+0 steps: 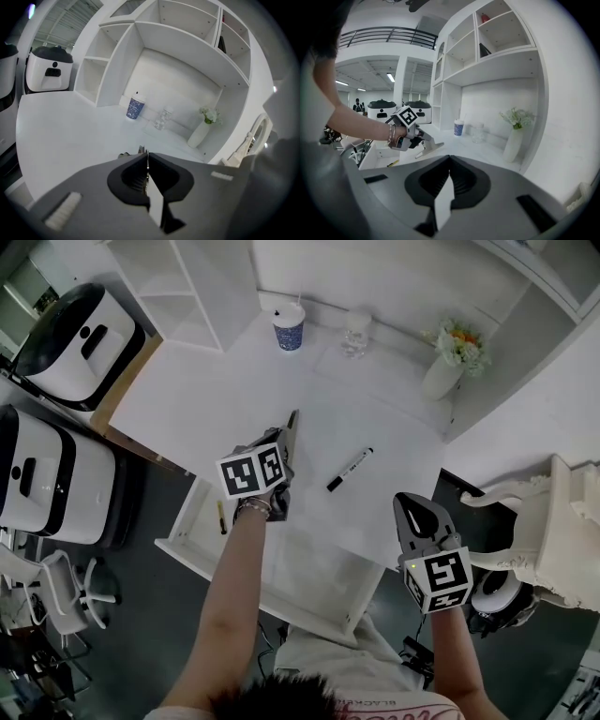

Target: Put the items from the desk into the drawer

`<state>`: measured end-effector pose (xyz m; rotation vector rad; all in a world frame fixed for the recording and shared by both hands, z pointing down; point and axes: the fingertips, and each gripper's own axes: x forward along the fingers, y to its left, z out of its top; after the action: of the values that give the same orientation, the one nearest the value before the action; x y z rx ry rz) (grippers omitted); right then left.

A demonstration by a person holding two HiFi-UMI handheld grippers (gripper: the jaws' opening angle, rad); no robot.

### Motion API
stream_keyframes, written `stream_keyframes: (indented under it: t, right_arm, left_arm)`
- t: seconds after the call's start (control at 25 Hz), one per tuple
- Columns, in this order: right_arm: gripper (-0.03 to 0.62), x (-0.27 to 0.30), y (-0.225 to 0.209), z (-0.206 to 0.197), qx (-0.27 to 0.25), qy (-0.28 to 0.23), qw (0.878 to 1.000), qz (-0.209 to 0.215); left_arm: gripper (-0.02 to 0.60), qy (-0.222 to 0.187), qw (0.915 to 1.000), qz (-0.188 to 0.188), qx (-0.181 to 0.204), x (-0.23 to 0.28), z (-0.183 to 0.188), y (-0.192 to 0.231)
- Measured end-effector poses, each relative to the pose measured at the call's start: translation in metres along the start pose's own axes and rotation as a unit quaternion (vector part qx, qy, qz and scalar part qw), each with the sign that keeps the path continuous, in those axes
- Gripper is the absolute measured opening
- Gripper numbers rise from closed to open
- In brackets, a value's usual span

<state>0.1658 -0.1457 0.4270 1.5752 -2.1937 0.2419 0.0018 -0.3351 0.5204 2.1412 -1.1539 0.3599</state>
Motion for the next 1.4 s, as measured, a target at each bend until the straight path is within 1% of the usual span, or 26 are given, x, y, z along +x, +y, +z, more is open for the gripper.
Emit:
stream_keyframes:
  t: [0.36, 0.52, 0.88, 1.16, 1.4]
  right_arm:
    - [0.008, -0.021, 0.007, 0.023, -0.017, -0.031, 0.999, 0.005]
    - [0.008, -0.032, 0.009, 0.033, -0.018, -0.048, 0.999, 0.003]
    - [0.008, -0.055, 0.012, 0.067, -0.028, -0.095, 0.995, -0.004]
    - [0.008, -0.067, 0.018, 0.083, -0.032, -0.118, 0.993, -0.004]
    - [0.008, -0.073, 0.025, 0.091, -0.032, -0.131, 0.991, 0.000]
  left_arm:
    - [0.014, -0.039, 0.9990, -0.008, 0.020, -0.042, 0.019, -0.027]
    - [0.014, -0.047, 0.9972, 0.002, 0.058, -0.067, 0.025, -0.039]
    - [0.014, -0.091, 0.9913, -0.009, 0.095, -0.125, 0.050, -0.075]
    - [0.014, -0.118, 0.9861, -0.028, 0.114, -0.165, 0.071, -0.095]
    - [0.014, -0.132, 0.9840, -0.032, 0.115, -0.200, 0.076, -0.096]
